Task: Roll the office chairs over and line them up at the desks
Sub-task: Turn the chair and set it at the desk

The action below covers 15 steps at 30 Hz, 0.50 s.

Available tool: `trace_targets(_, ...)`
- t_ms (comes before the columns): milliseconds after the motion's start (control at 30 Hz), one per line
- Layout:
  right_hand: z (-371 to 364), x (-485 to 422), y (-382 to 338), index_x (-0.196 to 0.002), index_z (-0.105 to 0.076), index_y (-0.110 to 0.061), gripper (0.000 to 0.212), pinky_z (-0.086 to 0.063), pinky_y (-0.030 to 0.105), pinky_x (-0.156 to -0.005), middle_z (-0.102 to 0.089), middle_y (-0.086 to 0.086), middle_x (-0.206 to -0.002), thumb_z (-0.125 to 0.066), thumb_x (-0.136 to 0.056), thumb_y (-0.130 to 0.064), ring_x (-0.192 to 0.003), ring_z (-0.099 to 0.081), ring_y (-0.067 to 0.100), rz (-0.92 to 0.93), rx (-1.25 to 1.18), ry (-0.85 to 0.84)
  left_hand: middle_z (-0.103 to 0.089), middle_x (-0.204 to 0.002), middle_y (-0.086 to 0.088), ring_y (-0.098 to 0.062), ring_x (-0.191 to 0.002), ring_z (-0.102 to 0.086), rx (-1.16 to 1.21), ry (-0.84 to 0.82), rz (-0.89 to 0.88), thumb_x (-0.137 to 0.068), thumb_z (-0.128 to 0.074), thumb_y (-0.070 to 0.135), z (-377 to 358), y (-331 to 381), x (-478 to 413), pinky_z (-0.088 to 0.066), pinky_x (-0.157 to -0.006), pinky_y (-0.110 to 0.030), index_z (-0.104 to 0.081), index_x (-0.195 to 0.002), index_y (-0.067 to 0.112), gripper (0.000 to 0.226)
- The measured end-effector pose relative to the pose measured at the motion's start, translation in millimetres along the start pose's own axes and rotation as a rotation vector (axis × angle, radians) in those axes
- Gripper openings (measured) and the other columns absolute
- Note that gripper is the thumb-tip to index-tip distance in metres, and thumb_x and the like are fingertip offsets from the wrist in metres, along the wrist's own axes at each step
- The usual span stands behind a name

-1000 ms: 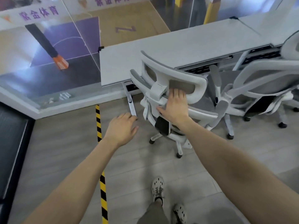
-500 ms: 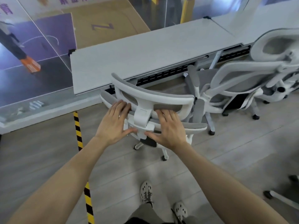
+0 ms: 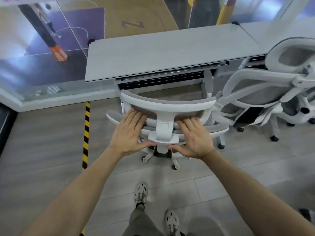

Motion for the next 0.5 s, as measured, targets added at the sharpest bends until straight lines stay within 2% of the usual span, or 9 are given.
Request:
trace_targets(100, -0.2, 4.6, 3.9, -0.149, -0.059, -0.003, 0.105, -0.042, 0.050, -0.119, -0.062, 0.013, -0.141, -0.057, -0.090, -0.090, -0.127, -0.057, 0.036, 0.084, 0.013, -0.033, -0.059, -0.152, -0.021, -0.041, -0.149, -0.050, -0.004, 0.039, 0.057, -0.088, -0.058, 0.093, 0.3, 13.1, 13.9, -0.024, -0.137, -0.055, -0.057, -0.151, -0.001, 0.113)
trace_targets(300, 0.6, -15.0, -7.3, -0.149, -0.058, -0.001, 0.106, -0.043, 0.050, -0.116, -0.062, 0.014, -0.137, -0.057, -0.090, -0.089, -0.121, -0.058, 0.037, 0.207, 0.010, -0.013, -0.056, -0.156, -0.019, -0.039, -0.152, -0.046, -0.036, 0.010, 0.166, -0.089, -0.056, 0.093, 4.4, 4.8, 34.7, -0.016, -0.139, -0.051, -0.053, -0.155, 0.002, 0.112)
trace_targets(500, -10.2, -43.3, -14.0, -0.152, -0.057, -0.003, 0.108, -0.040, 0.051, -0.123, -0.061, 0.013, -0.143, -0.058, -0.089, -0.090, -0.130, -0.057, 0.037, 0.277, -0.010, -0.024, -0.054, -0.159, -0.016, -0.036, -0.155, -0.044, -0.036, -0.001, 0.248, -0.091, -0.053, 0.094, 6.1, -14.0, 43.0, -0.017, -0.139, -0.052, -0.051, -0.157, 0.004, 0.112)
Point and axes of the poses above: each hand's wrist, its own x-axis away from the middle knuckle, its own z-axis out of the back of the hand, y = z × x, the point moved 6 cm from there along -x, towards the middle knuckle
